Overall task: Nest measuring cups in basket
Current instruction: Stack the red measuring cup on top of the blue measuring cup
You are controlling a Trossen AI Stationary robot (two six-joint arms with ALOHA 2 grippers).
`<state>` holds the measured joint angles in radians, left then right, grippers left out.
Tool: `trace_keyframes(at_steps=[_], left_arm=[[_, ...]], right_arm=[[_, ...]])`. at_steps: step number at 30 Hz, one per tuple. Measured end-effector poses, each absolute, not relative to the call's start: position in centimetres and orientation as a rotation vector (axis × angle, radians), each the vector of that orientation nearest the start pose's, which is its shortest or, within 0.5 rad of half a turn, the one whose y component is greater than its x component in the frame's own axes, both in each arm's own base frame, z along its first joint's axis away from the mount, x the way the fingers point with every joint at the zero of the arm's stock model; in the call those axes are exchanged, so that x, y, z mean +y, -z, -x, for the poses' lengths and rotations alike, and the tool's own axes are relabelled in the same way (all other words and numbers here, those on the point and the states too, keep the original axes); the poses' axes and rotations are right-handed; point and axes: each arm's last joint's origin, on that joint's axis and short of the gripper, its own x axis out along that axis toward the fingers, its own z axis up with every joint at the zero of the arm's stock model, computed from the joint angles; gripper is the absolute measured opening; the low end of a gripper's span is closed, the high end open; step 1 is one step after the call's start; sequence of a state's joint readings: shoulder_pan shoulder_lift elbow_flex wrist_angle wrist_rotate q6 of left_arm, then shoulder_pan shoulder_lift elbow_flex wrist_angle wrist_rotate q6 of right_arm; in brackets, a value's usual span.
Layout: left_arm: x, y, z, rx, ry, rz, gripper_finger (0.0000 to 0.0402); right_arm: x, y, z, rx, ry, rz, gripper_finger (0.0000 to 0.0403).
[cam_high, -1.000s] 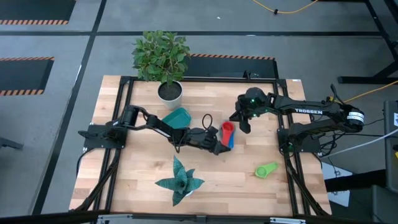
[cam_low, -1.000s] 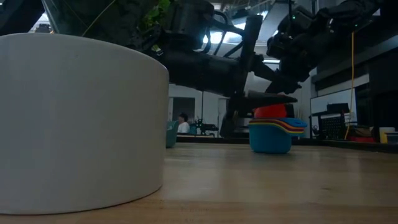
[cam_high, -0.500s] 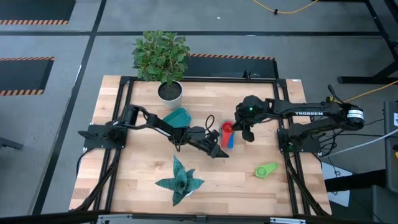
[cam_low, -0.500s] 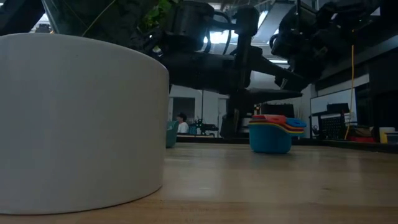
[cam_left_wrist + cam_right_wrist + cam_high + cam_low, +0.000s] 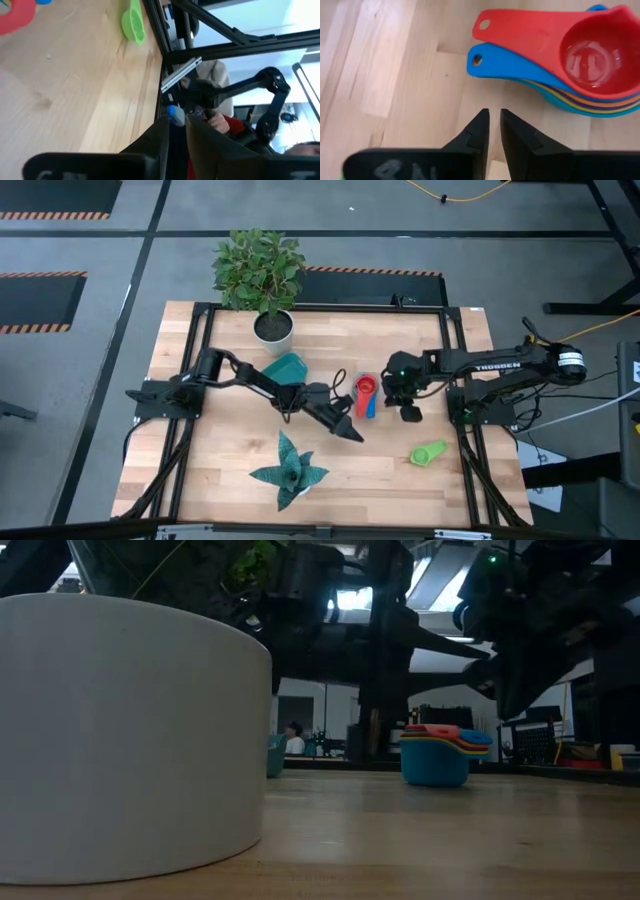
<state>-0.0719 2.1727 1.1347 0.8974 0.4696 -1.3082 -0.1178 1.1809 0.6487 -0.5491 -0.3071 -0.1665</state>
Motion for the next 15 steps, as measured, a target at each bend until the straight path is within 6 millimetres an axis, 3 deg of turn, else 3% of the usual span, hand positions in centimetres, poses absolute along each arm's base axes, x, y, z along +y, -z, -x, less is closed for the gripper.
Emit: trace_keyframes(at_steps=[5,10,15], left_arm=[[-5.8,-13.4,-43.6,0.425,0.341,1.295,0.0035],[-6.9,-16.4,-43.8,0.326,0.392,1.243,0.0005],[-6.6,-18.9,-43.2,0.293,0.366,1.172,0.0002]], right_arm=[[-1.4,-19.1,-20.6,1.041,-0.261,-0.074,0.0052],[-1.6,-19.1,-20.6,1.048,-0.216,-0.051,0.0052],[-1.6,-19.0,-20.6,1.050,-0.190,-0.037,0.0052]])
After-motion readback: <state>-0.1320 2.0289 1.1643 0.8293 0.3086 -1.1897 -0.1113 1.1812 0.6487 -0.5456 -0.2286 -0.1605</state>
